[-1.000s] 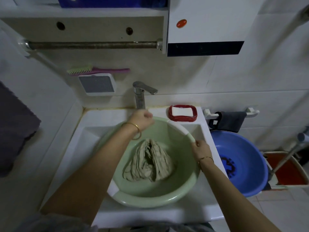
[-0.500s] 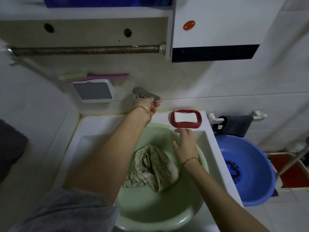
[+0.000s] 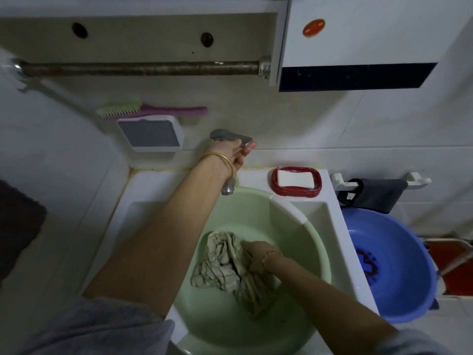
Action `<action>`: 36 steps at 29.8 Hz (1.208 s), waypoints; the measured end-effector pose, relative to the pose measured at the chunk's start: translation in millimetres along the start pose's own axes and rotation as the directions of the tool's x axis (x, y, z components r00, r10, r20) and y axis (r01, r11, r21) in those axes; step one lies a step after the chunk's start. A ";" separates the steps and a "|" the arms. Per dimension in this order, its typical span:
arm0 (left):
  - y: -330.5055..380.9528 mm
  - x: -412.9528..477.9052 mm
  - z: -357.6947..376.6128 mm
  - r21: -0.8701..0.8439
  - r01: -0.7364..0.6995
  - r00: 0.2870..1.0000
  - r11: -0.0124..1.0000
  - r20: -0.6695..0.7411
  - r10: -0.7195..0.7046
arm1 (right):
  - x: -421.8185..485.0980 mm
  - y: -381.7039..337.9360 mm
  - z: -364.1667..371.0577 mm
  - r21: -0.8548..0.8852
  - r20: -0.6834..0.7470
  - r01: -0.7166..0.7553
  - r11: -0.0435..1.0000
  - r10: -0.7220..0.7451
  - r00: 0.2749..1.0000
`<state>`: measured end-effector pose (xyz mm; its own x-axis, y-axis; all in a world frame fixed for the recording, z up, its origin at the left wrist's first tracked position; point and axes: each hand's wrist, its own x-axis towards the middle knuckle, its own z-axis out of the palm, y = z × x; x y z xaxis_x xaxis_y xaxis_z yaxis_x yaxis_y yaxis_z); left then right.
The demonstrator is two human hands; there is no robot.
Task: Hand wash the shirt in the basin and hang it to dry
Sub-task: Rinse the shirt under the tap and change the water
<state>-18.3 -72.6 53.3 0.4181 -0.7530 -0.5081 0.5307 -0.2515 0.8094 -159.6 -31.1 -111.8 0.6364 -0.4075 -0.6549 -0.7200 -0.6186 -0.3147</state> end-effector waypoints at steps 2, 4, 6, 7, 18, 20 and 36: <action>-0.4 2.4 -1.3 -0.004 0.003 1.000 1.000 0.009 -0.003 | -14.3 -3.6 -6.9 -0.086 0.125 0.107 0.991 -0.096 0.988; -0.8 3.6 -1.8 -0.015 0.013 1.000 1.000 0.019 -0.013 | -28.8 -7.5 -10.8 -0.105 0.216 0.176 0.979 -0.151 0.965; -1.1 3.1 -1.6 -0.028 0.013 0.999 1.000 0.033 -0.012 | -41.8 -10.6 -11.7 -0.069 0.297 0.193 0.979 -0.164 0.941; -1.4 2.2 -1.1 -0.032 0.012 0.999 0.999 0.038 -0.011 | -44.9 -12.6 -9.8 -0.072 0.321 0.177 0.982 -0.145 0.936; 1.3 -5.8 1.3 -0.079 0.023 0.998 0.997 0.056 -0.019 | -50.3 -46.0 5.7 -0.133 0.332 0.266 0.955 -0.210 0.919; 2.3 -6.0 2.7 -0.087 0.028 0.998 0.996 0.051 -0.024 | -52.1 -45.8 5.8 -0.130 0.259 0.300 0.945 -0.259 0.930; -53.3 -65.6 -51.8 0.353 -0.075 0.965 0.933 -0.209 0.156 | -74.9 -43.8 6.9 -0.165 0.299 0.392 0.905 -0.333 0.894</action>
<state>-35.9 21.7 28.3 0.6409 -0.6389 -0.4256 0.2039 -0.3928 0.8967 -177.6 31.1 -53.8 0.7257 0.0422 -0.6867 -0.3569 -0.8302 -0.4282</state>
